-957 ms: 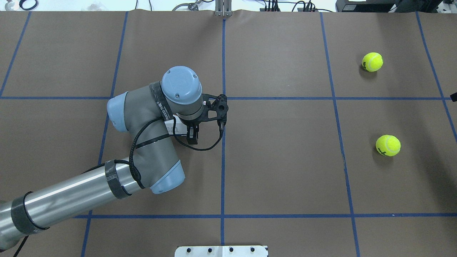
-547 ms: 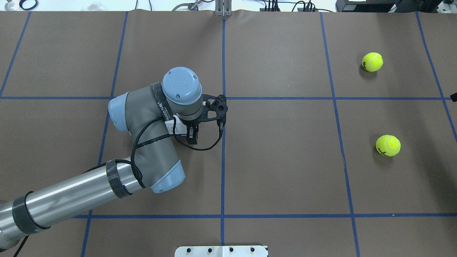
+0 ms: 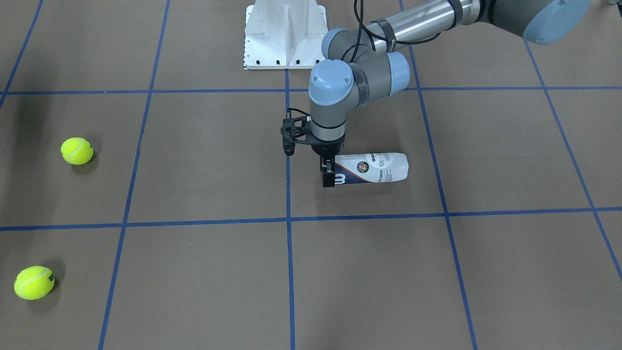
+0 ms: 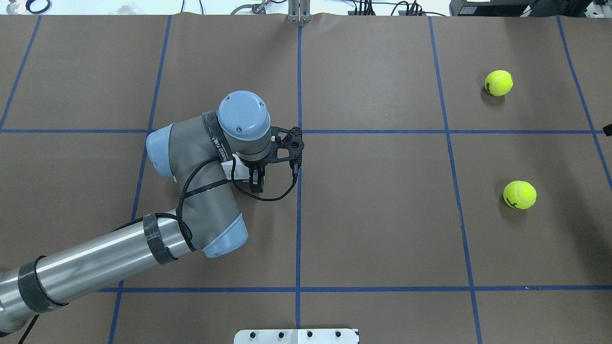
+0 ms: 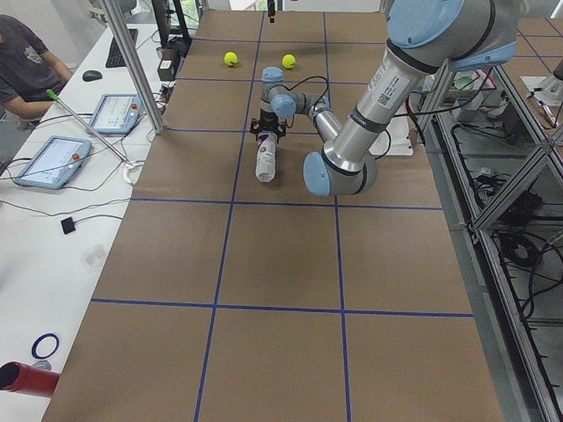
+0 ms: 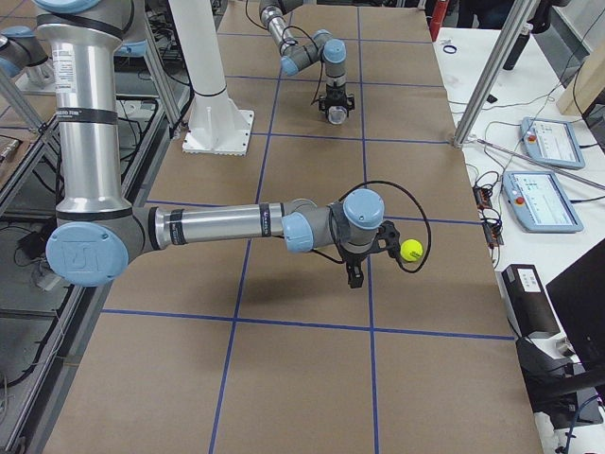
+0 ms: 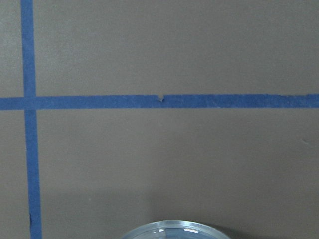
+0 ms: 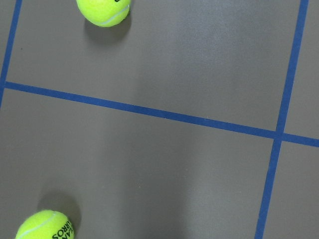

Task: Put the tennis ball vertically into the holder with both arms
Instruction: 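Grasp the can's open end with the left gripper and tilt it, then lift the can upright with the left gripper, opening facing up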

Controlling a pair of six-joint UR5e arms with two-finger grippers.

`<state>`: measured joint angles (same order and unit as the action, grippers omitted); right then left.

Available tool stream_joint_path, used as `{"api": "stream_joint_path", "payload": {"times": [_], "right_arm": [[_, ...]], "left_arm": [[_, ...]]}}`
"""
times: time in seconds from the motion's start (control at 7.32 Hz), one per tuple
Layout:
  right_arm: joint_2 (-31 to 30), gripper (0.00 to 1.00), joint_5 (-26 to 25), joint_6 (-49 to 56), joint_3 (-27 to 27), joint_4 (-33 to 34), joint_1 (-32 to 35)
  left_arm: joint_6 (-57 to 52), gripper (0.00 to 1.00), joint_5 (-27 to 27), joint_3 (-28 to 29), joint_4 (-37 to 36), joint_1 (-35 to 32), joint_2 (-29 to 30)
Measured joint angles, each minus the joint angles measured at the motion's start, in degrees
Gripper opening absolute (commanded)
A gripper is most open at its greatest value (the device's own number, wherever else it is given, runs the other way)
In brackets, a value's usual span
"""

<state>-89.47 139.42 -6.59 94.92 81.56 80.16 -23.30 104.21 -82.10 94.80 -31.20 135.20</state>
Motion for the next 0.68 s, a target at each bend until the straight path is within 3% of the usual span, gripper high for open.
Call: {"api": "stream_joint_path", "payload": {"times": [0.27,0.68], "right_arm": [[0.0,0.99,0.0,0.0,0.0,0.0,0.0],[0.0,0.99,0.1,0.0,0.1,0.0,0.0]], "left_arm": [[0.3,0.72,-0.1,0.2,1.3,-0.1,0.1],[4.2,0.73,-1.3,-0.7,7.8,-1.3,0.0]]}}
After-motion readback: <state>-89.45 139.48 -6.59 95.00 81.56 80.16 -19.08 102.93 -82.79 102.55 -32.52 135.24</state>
